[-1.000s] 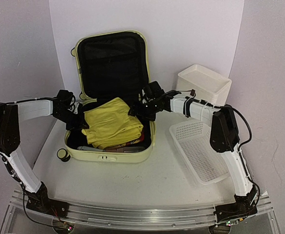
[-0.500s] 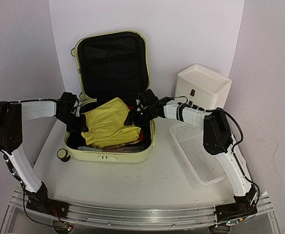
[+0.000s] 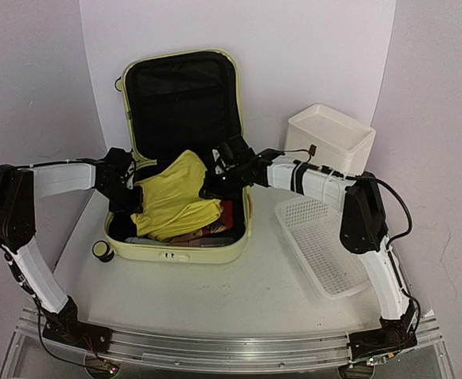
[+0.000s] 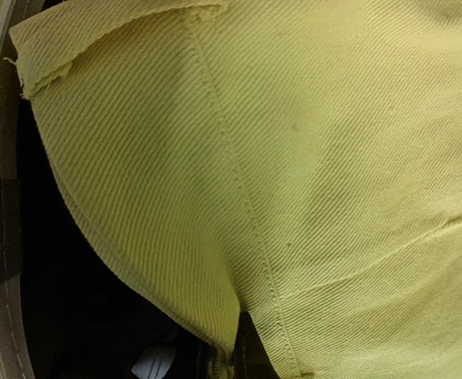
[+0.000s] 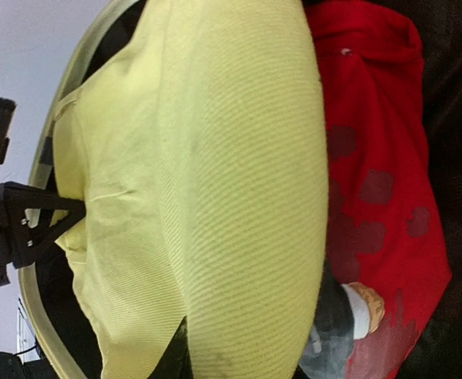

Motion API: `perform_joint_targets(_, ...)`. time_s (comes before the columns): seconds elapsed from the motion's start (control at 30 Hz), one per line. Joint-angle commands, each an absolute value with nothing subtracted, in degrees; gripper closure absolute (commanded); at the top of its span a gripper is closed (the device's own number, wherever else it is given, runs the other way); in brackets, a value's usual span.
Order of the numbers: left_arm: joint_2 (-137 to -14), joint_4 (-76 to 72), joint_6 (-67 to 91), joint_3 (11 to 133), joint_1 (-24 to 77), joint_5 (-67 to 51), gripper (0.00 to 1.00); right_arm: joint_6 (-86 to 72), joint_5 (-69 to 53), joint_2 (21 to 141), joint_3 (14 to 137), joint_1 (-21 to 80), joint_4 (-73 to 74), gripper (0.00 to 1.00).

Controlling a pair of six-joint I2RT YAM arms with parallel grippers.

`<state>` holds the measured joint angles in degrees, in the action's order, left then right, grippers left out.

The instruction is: Open, take out, and arrange the luggage

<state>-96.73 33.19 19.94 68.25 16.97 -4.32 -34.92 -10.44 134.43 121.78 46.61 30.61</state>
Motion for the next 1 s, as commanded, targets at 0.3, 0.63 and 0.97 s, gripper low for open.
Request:
perform_joint_targets(0.3, -89.15, 36.22, 21.41, 68.83, 17.65, 4.58, 0.91, -28.38, -5.54, 121.18, 120.37, 48.46, 29.88, 0.90)
perform_joint_targets(0.63, -84.64, 36.24, 22.26, 67.98, 21.18, 3.27, 0.48, -28.84, -0.08, 109.80, 106.51, 47.50, 30.06, 0.95)
perform_joint_targets(0.97, -83.47, 35.96, 22.15, 70.20, 24.91, 3.83, 0.47, -32.22, 3.63, 92.07, 85.63, 40.60, 32.94, 0.96)
